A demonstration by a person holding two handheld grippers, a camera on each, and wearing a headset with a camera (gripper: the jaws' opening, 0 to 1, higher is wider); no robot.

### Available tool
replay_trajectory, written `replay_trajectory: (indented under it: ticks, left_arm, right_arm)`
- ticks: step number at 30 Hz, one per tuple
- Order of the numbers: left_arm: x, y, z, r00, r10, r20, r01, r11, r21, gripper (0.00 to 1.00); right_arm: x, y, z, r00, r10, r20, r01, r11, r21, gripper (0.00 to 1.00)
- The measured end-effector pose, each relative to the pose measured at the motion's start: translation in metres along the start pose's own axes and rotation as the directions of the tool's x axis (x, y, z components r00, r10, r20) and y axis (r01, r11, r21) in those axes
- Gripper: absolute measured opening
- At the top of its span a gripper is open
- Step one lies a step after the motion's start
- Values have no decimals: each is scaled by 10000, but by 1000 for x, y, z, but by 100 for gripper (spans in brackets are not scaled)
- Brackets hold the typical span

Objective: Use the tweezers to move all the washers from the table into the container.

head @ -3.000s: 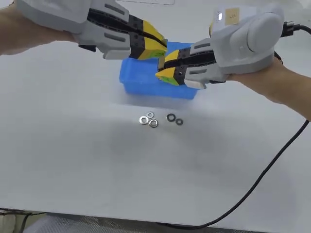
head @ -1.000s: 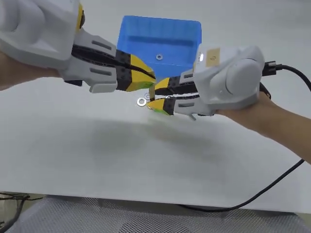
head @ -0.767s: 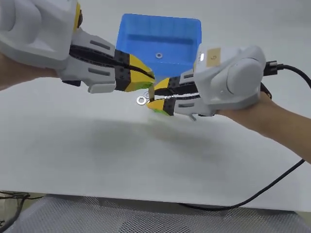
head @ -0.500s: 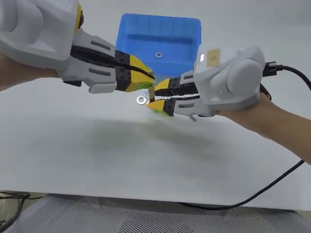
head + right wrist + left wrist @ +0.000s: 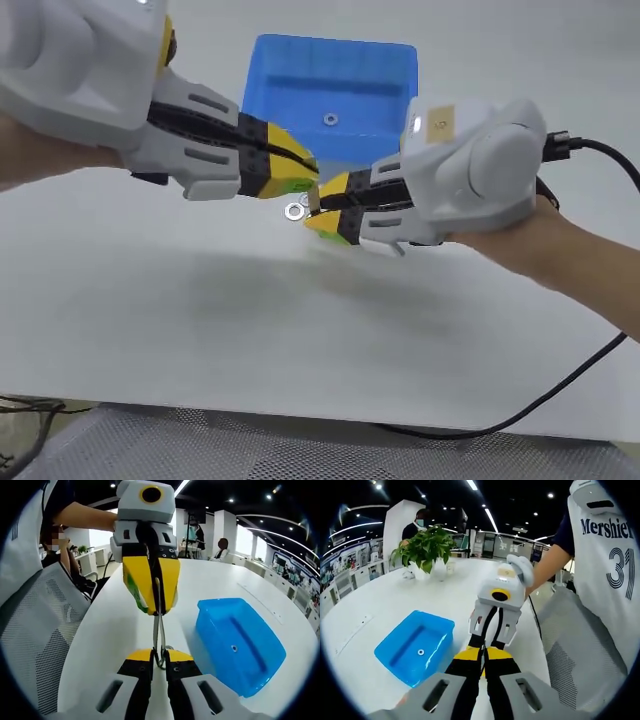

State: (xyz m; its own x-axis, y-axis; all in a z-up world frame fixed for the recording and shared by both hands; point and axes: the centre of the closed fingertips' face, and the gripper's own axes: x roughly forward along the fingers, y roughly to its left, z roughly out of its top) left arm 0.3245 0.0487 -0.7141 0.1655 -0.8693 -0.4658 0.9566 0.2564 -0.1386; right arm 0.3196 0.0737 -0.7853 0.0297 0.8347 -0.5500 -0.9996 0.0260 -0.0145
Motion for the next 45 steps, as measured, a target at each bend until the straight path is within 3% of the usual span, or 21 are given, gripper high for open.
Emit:
replay_trajectory:
  ticks: [10,23,36,45]
  left_arm:
    - [-6,0,6,10000,52,-79,-53,9999,-139,5]
    - [-25,12,44,9990,361,256,-366,9992,188,6]
    - [-34,38,79,9958,628,673,-694,9924,1014,6]
    - [-24,66,80,9958,664,631,-755,9850,1550,6]
  right_arm:
    - [-4,2,6,10000,44,60,-43,9999,-91,10]
    - [-24,-24,44,9971,-581,489,622,9942,-872,10]
    - [-41,-59,71,9860,-1396,908,1514,9786,-1395,10]
    - [-36,-94,65,9804,-1769,868,1872,9735,-1314,10]
